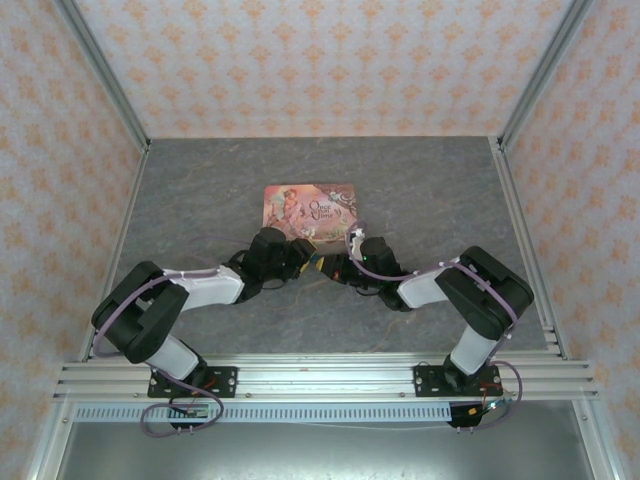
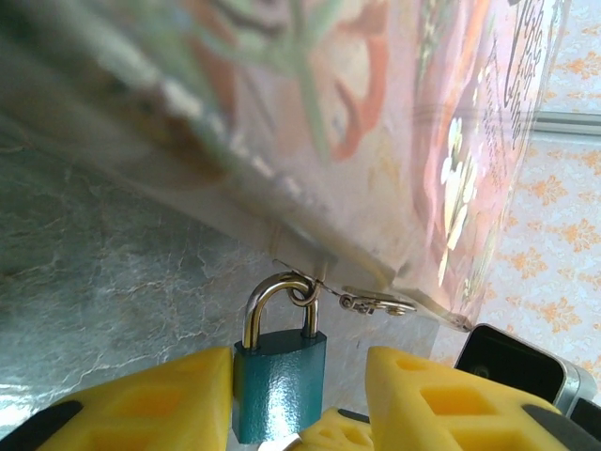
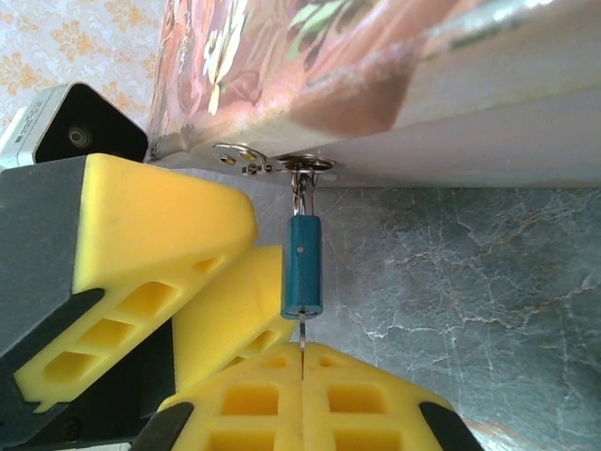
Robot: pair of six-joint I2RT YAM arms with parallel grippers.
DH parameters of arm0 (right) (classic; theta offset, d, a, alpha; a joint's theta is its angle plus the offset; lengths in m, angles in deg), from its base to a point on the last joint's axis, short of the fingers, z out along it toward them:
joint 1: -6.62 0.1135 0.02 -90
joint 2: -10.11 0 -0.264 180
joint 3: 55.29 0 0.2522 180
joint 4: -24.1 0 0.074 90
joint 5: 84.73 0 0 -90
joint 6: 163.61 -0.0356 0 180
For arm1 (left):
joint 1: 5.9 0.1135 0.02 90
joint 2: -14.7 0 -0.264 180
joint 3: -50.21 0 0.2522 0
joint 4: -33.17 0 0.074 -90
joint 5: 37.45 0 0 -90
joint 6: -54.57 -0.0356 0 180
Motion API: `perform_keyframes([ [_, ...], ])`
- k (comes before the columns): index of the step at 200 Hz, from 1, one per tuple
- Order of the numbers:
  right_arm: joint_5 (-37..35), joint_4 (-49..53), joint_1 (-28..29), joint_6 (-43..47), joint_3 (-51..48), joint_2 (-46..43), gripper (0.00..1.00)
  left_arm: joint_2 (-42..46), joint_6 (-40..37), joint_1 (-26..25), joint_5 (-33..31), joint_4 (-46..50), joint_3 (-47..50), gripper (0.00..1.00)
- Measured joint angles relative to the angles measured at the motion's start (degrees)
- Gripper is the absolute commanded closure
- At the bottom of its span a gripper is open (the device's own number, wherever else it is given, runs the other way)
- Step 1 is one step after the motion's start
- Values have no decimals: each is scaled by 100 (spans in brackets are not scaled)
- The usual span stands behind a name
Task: Unlock the padlock with the key
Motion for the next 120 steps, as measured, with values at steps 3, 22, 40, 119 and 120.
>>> perform_keyframes([
  [3, -9, -4, 0, -11, 0, 4, 100, -9, 0, 0, 0, -20, 0, 61],
  [22, -26, -33, 0, -83, 0, 22, 100, -42, -2, -2, -17, -72, 0, 61],
  [40, -26, -48, 0, -146, 0, 28, 100, -68, 4, -11, -39, -94, -11, 53],
  [119, -50, -72, -7, -295, 0, 28, 100, -181, 74, -175, -247, -31, -114, 75],
  [120, -57, -74, -11, -297, 0, 28, 100, -184, 72, -177, -254, -28, -114, 75],
])
